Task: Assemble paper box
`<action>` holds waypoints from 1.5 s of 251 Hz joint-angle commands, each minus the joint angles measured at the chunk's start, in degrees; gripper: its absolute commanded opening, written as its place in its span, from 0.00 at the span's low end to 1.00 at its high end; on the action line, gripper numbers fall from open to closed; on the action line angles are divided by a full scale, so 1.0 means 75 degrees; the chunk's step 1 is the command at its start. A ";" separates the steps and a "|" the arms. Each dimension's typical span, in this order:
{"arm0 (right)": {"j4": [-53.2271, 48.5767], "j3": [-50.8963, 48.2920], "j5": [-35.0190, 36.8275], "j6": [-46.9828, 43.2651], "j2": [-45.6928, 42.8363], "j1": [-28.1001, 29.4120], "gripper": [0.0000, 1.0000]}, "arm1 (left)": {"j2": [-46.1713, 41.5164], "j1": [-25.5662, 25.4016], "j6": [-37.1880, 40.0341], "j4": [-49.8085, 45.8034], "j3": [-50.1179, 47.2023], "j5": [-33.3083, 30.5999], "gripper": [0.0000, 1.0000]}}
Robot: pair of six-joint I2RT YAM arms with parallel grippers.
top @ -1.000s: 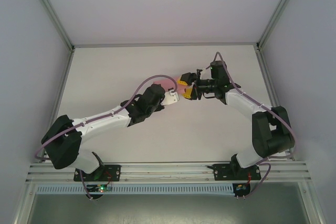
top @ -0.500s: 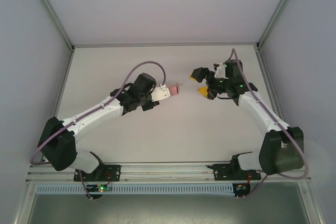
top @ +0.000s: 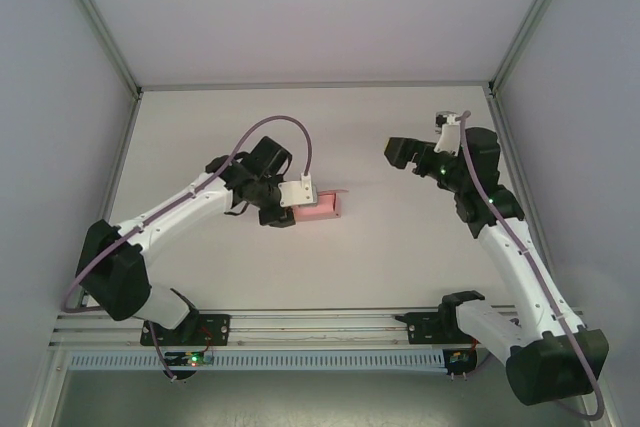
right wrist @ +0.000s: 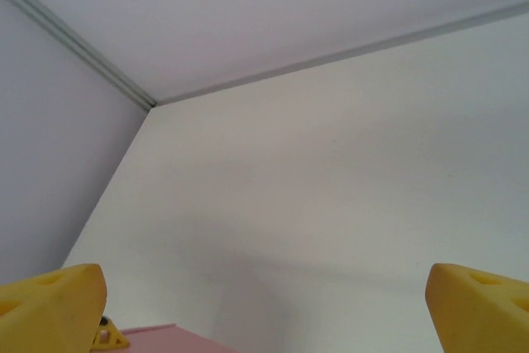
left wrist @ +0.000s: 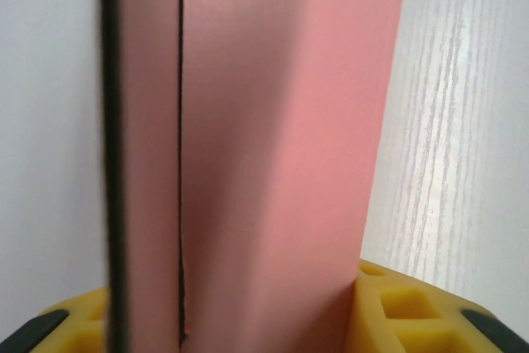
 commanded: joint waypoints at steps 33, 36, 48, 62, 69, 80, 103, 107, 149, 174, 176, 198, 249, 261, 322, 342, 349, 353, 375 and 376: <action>-0.0332 -0.0190 -0.1213 -0.2993 -0.0177 0.1458 0.98 | 0.0987 0.0232 0.0584 -0.1426 0.0966 0.0341 0.34; -0.0361 -0.0213 -0.1260 -0.3163 -0.0167 0.1566 0.98 | 0.1043 0.0241 0.0592 -0.1479 0.1018 0.0325 0.34; -0.0484 -0.0282 -0.1184 -0.3663 -0.0102 0.1970 0.98 | 0.1272 0.0263 0.0624 -0.1638 0.1205 0.0334 0.34; -0.0770 -0.0228 -0.0932 -0.4151 0.0064 0.2383 0.97 | 0.1495 0.0269 0.0687 -0.1837 0.1443 0.0362 0.34; -0.0944 -0.0164 -0.0770 -0.4328 0.0183 0.2542 0.96 | 0.1592 0.0290 0.0707 -0.1906 0.1526 0.0382 0.34; -0.1199 -0.0052 -0.0547 -0.4555 0.0393 0.2728 0.95 | 0.1716 0.0290 0.0764 -0.1967 0.1608 0.0380 0.34; -0.1730 0.0230 -0.0286 -0.4883 0.0883 0.2912 0.90 | 0.1918 0.0312 0.0832 -0.1967 0.1717 0.0393 0.34; -0.1802 0.0274 -0.0258 -0.4918 0.0970 0.2923 0.88 | 0.1955 0.0308 0.0832 -0.1967 0.1735 0.0397 0.34; -0.2441 0.0719 0.0356 -0.5187 0.1917 0.3068 0.78 | 0.2236 0.0314 0.0816 -0.1970 0.1810 0.0391 0.36; -0.2655 0.0938 0.0697 -0.5266 0.2377 0.3090 0.73 | 0.2356 0.0310 0.0779 -0.1944 0.1810 0.0352 0.37; -0.2653 0.0935 0.0720 -0.5268 0.2402 0.3090 0.73 | 0.2364 0.0313 0.0779 -0.1944 0.1808 0.0357 0.37; -0.2574 0.0995 0.0872 -0.5269 0.2695 0.3095 0.69 | 0.2492 0.0314 0.0675 -0.1853 0.1829 0.0308 0.37; -0.2243 0.1162 0.0865 -0.5182 0.3280 0.3110 0.59 | 0.2756 0.0313 0.0664 -0.1862 0.1913 0.0316 0.37; -0.2202 0.1217 0.0821 -0.5171 0.3384 0.3103 0.53 | 0.2780 0.0314 0.0662 -0.1861 0.1941 0.0325 0.37; -0.2147 0.1335 0.0643 -0.5063 0.3697 0.3103 0.33 | 0.2813 0.0307 0.0520 -0.1814 0.2003 0.0318 0.38; -0.2148 0.1295 0.0571 -0.4969 0.3725 0.3102 0.26 | 0.2840 0.0313 0.0461 -0.1759 0.2025 0.0326 0.38; -0.2165 0.1291 0.0547 -0.4954 0.3731 0.3116 0.24 | 0.2850 0.0314 0.0434 -0.1734 0.2026 0.0308 0.38; -0.2170 0.1283 0.0544 -0.4927 0.3732 0.3116 0.23 | 0.2859 0.0320 0.0411 -0.1716 0.2024 0.0307 0.38; -0.2401 0.1327 0.0521 -0.4895 0.3714 0.3120 0.13 | 0.2918 0.0313 0.0287 -0.1662 0.2077 0.0300 0.38; -0.2415 0.1334 0.0526 -0.4889 0.3714 0.3123 0.13 | 0.2914 0.0314 0.0281 -0.1662 0.2083 0.0302 0.38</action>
